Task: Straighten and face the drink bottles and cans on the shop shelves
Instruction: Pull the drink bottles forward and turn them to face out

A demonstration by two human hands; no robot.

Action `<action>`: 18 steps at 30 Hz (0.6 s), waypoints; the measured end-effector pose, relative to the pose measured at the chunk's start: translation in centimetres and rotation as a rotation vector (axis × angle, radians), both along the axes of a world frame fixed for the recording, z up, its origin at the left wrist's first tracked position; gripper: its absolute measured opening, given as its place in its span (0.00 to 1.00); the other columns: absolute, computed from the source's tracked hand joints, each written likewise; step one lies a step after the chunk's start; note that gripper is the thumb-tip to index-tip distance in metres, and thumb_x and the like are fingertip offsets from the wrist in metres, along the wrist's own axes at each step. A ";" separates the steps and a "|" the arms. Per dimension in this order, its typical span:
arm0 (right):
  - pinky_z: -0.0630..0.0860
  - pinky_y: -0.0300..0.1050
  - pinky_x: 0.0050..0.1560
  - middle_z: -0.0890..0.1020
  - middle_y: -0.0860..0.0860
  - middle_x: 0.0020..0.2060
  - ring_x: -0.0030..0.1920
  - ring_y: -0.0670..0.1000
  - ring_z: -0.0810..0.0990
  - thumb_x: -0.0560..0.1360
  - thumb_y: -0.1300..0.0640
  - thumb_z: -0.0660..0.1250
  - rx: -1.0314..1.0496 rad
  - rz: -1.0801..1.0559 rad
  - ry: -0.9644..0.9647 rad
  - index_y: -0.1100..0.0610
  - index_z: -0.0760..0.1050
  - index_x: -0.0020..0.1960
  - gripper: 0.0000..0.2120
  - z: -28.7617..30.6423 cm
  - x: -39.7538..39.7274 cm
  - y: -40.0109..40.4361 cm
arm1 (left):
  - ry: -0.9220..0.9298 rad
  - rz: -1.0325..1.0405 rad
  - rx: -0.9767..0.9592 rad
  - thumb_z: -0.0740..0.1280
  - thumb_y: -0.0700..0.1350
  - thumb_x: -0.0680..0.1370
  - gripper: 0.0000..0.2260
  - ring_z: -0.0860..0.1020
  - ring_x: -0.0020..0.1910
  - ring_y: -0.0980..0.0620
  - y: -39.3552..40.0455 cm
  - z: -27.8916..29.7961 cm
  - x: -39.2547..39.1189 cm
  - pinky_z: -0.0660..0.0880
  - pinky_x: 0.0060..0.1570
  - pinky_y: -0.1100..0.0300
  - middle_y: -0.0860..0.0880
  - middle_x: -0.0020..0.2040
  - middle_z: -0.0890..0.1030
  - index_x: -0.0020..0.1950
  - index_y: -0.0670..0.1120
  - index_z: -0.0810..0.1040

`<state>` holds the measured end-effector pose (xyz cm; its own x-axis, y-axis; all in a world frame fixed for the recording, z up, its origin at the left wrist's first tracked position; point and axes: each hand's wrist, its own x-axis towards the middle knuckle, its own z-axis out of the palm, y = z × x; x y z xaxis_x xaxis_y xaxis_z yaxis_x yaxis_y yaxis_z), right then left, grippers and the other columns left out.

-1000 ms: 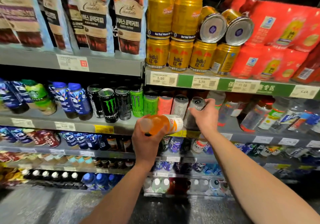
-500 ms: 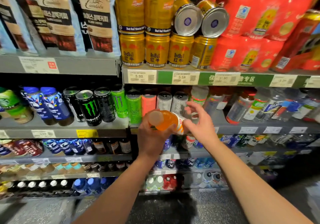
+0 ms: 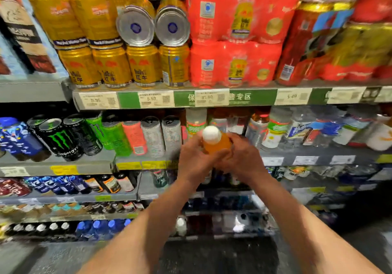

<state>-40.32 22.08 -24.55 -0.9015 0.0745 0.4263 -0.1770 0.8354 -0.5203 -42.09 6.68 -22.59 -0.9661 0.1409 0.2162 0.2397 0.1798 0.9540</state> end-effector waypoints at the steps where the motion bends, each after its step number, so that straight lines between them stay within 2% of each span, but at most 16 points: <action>1: 0.79 0.50 0.47 0.84 0.58 0.51 0.49 0.60 0.83 0.61 0.51 0.84 -0.038 -0.023 0.054 0.62 0.78 0.62 0.34 -0.3 -0.1 0.8 | -0.025 -0.021 0.040 0.82 0.47 0.65 0.25 0.84 0.49 0.49 0.8 0.1 -0.1 0.81 0.50 0.52 0.49 0.51 0.85 0.60 0.49 0.80; 2: 0.80 0.50 0.45 0.84 0.58 0.48 0.46 0.60 0.83 0.61 0.53 0.84 -0.109 -0.050 0.093 0.62 0.78 0.60 0.32 -0.5 -0.1 1.5 | -0.043 -0.040 0.092 0.81 0.43 0.67 0.25 0.84 0.51 0.51 1.5 0.1 -0.3 0.80 0.52 0.54 0.50 0.52 0.85 0.62 0.47 0.80; 4: 0.79 0.51 0.43 0.84 0.54 0.46 0.44 0.56 0.82 0.63 0.52 0.83 -0.284 -0.116 0.103 0.59 0.77 0.59 0.29 -0.7 -0.2 2.5 | -0.028 -0.026 0.131 0.77 0.37 0.73 0.19 0.83 0.53 0.60 2.5 -0.2 -1.0 0.78 0.53 0.64 0.58 0.52 0.85 0.63 0.42 0.78; 6: 0.76 0.45 0.41 0.84 0.51 0.44 0.43 0.50 0.81 0.64 0.49 0.83 -0.367 -0.192 0.129 0.56 0.75 0.59 0.28 -1.1 -0.6 3.2 | 0.006 0.080 0.113 0.70 0.33 0.76 0.12 0.82 0.48 0.64 2.9 -0.5 -1.6 0.75 0.47 0.72 0.63 0.47 0.84 0.57 0.44 0.79; 8: 0.69 0.33 0.41 0.81 0.45 0.41 0.41 0.41 0.76 0.64 0.48 0.83 -0.387 -0.215 0.138 0.56 0.76 0.57 0.27 -1.3 -1.2 3.6 | -0.039 0.242 0.141 0.66 0.29 0.75 0.15 0.80 0.43 0.61 3.2 -0.2 -1.9 0.74 0.42 0.73 0.57 0.42 0.84 0.51 0.49 0.78; 9: 0.67 0.30 0.38 0.80 0.42 0.40 0.40 0.38 0.75 0.64 0.47 0.82 -0.393 -0.215 0.106 0.54 0.76 0.55 0.26 -1.3 -1.5 3.7 | -0.039 0.301 0.134 0.64 0.28 0.75 0.16 0.79 0.44 0.59 3.3 -0.2 -2.1 0.74 0.43 0.72 0.52 0.44 0.83 0.51 0.50 0.77; 11: 0.68 0.29 0.33 0.80 0.39 0.37 0.38 0.40 0.77 0.65 0.44 0.81 -0.419 -0.209 0.030 0.49 0.75 0.53 0.23 -1.5 -2.2 3.7 | 0.004 0.373 0.045 0.65 0.30 0.75 0.16 0.77 0.49 0.53 3.4 -0.3 -2.6 0.72 0.47 0.70 0.43 0.54 0.78 0.57 0.48 0.75; 13: 0.74 0.38 0.35 0.83 0.44 0.38 0.40 0.48 0.82 0.65 0.44 0.79 -0.439 -0.214 -0.031 0.52 0.76 0.53 0.23 -2.0 -2.9 3.7 | 0.038 0.411 -0.036 0.67 0.34 0.76 0.18 0.76 0.52 0.50 3.4 -0.1 -3.4 0.72 0.50 0.71 0.42 0.62 0.74 0.64 0.45 0.72; 14: 0.75 0.41 0.38 0.84 0.48 0.40 0.41 0.51 0.83 0.65 0.44 0.79 -0.434 -0.224 -0.047 0.54 0.77 0.54 0.23 -2.2 -3.2 3.6 | 0.041 0.417 -0.055 0.69 0.35 0.76 0.19 0.77 0.51 0.53 3.4 0.0 -3.8 0.71 0.49 0.72 0.43 0.63 0.73 0.66 0.43 0.70; 16: 0.75 0.43 0.40 0.84 0.51 0.43 0.43 0.54 0.84 0.67 0.47 0.79 -0.427 -0.243 -0.061 0.56 0.78 0.53 0.21 -2.4 -3.4 3.2 | 0.056 0.444 -0.151 0.72 0.40 0.76 0.20 0.78 0.50 0.59 3.4 0.5 -4.7 0.70 0.46 0.72 0.46 0.61 0.73 0.65 0.40 0.69; 18: 0.78 0.48 0.42 0.85 0.53 0.42 0.42 0.55 0.83 0.68 0.51 0.78 -0.421 -0.244 -0.057 0.55 0.77 0.50 0.16 -2.6 -3.6 3.0 | 0.043 0.465 -0.299 0.74 0.45 0.75 0.19 0.77 0.54 0.47 3.5 0.7 -5.8 0.71 0.47 0.59 0.43 0.55 0.74 0.58 0.39 0.69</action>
